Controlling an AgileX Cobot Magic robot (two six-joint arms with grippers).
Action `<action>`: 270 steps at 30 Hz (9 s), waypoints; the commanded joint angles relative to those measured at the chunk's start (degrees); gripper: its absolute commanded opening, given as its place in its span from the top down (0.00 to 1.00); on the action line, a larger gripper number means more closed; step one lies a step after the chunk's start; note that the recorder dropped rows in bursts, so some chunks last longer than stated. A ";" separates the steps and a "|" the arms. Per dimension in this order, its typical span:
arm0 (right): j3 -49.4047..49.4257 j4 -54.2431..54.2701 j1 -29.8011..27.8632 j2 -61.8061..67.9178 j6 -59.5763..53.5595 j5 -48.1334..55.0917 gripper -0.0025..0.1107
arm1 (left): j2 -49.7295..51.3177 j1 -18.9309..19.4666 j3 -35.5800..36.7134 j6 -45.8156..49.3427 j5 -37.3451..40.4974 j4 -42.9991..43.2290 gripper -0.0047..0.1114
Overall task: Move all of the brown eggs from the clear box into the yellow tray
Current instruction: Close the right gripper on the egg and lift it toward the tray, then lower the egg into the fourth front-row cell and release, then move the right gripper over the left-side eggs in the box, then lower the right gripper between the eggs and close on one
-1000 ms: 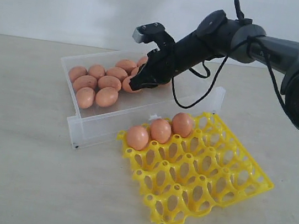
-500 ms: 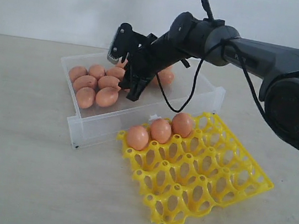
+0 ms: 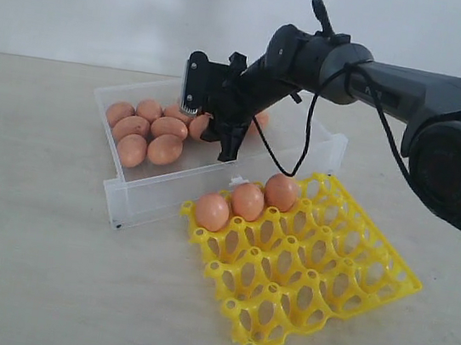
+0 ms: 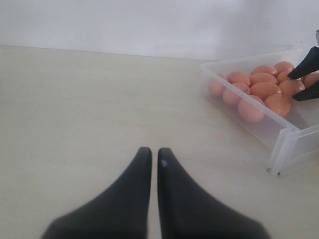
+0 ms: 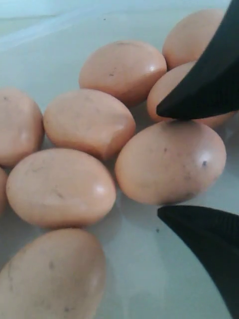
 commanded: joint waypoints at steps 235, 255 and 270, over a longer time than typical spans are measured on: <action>30.11 -15.74 14.40 -19.56 126.88 -25.44 0.45 | -0.20 0.17 0.15 -0.06 -0.23 -0.15 0.92; 29.98 -15.85 12.32 -12.13 150.75 -32.43 0.45 | -0.20 0.17 0.15 -0.06 -0.23 -0.15 0.92; 29.98 -16.00 12.42 -13.56 143.44 -33.64 0.45 | -0.20 0.17 0.15 -0.06 -0.23 -0.15 0.92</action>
